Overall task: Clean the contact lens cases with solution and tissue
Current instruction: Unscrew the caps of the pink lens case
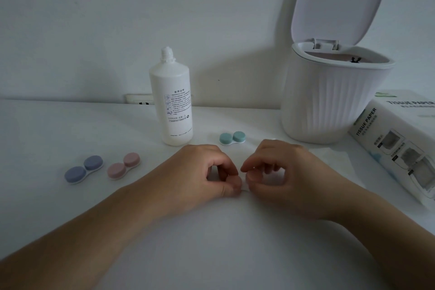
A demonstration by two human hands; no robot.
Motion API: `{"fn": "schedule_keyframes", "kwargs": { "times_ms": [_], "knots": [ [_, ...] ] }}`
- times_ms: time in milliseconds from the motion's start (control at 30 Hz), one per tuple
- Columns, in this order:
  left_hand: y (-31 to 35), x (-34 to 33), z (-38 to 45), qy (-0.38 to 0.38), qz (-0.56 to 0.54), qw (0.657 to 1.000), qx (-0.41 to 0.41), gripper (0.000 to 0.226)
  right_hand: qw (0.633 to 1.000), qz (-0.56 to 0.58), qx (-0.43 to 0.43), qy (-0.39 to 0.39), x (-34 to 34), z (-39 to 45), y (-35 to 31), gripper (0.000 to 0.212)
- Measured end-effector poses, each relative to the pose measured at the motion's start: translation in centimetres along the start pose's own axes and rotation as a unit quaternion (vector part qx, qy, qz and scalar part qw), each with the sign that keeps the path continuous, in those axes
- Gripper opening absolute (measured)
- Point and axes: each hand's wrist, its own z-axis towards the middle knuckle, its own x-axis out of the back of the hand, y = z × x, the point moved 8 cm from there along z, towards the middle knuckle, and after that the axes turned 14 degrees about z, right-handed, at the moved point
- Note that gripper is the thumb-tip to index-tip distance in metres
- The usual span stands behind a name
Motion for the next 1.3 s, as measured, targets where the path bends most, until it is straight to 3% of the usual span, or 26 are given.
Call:
{"fn": "schedule_keyframes", "kwargs": {
  "times_ms": [167,333,467,700,867,1033,1300],
  "knots": [
    [0.0,-0.1,0.0,-0.007,-0.002,1.000,0.002,0.017,0.994,0.057,-0.028,0.087,2.1,-0.1,0.8,0.020],
    [0.1,0.0,0.0,-0.007,-0.017,1.000,0.002,0.016,0.985,0.040,-0.084,0.142,3.1,0.0,2.9,0.013],
    [0.2,0.0,-0.1,-0.009,-0.017,1.000,0.001,0.016,0.988,-0.040,-0.097,0.110,2.5,-0.1,3.1,0.011],
    [0.3,0.1,-0.1,-0.009,-0.013,1.000,0.000,0.016,0.991,-0.109,-0.067,0.035,1.6,0.1,2.4,0.032],
    [0.2,0.1,-0.2,-0.012,-0.013,1.000,0.006,0.017,0.996,-0.077,-0.006,0.044,1.7,0.1,1.1,0.019],
    [0.3,0.1,-0.1,-0.009,-0.006,1.000,0.004,0.018,0.998,-0.025,-0.054,-0.034,0.3,-0.2,1.7,0.028],
    [0.8,0.1,-0.4,-0.020,-0.007,1.000,-0.013,0.022,0.995,0.025,-0.091,-0.028,0.1,-0.1,2.6,0.019]
  ]
}}
